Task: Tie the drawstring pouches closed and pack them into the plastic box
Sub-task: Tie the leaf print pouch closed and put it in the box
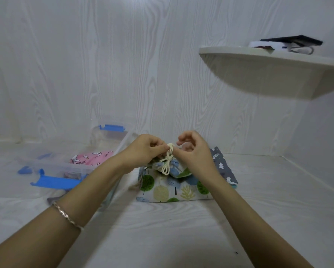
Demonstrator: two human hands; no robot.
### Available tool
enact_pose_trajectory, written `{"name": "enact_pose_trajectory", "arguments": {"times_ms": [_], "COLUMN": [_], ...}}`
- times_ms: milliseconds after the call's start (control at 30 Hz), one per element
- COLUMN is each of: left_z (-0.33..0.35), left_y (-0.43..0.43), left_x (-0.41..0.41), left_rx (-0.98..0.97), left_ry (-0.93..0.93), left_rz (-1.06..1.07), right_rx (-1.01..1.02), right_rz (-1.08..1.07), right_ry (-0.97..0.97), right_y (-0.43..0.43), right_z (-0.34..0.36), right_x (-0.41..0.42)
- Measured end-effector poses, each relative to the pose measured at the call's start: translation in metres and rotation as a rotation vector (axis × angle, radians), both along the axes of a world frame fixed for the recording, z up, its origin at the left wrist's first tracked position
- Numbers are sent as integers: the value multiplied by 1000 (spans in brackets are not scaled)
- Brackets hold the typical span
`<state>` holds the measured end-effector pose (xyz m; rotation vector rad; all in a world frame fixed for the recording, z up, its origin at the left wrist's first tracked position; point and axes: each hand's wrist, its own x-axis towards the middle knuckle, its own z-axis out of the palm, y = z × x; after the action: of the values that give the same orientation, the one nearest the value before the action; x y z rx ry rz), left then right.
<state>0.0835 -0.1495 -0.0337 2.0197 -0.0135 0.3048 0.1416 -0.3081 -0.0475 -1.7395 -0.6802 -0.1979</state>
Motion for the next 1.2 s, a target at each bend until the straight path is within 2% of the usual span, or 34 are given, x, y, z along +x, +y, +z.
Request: {"name": "enact_pose_trajectory", "arguments": {"times_ms": [100, 233, 333, 433, 500, 567, 633, 733, 800, 900, 933, 967, 1067, 1133, 1200], "left_z": [0, 2, 6, 10, 9, 6, 4, 4, 2, 1, 2, 3, 0, -8, -10], "left_y": [-3, -6, -2, 10, 13, 8, 4, 2, 2, -4, -7, -9, -14, -18, -26], "left_x": [0, -2, -6, -8, -9, -8, -5, -4, -6, -18, -22, -26, -24, -18, -13], "left_rx": [-52, -73, -44, 163, 211, 223, 188, 153, 177, 333, 279, 136, -509, -720, -843], "left_ry": [10, -1, -18, -108, -120, -113, -122, -120, -140, -211, -160, -23, 624, 771, 764], "left_rz": [14, 1, -10, 104, 112, 100, 99, 101, 168, 402, 405, 348, 39, -79, -141], "right_rx": [-71, -112, -136, -84, -65, -152, -343, -509, -432, -186, -118, -65, 43, 104, 149], "right_rz": [-53, -35, -13, -16, 28, 140, 226, 218, 216, 131, 95, 70, 43, 41, 61], "right_ry": [-223, -275, -182, -61, 19, 81, 74, -89, -119, -61, -75, -98, -130, -107, -112], "right_y": [-1, -6, -14, -36, -48, -51, -45, -31, -23, -16, -15, -12, -3, 4, 8], "right_z": [1, 5, 7, 7, 4, -1, -10, -17, -14, -3, 4, 9, 29, 43, 60], "right_x": [-6, -8, -2, 9, 16, 17, 15, 10, 8, 10, 10, 12, 14, 13, 11]}}
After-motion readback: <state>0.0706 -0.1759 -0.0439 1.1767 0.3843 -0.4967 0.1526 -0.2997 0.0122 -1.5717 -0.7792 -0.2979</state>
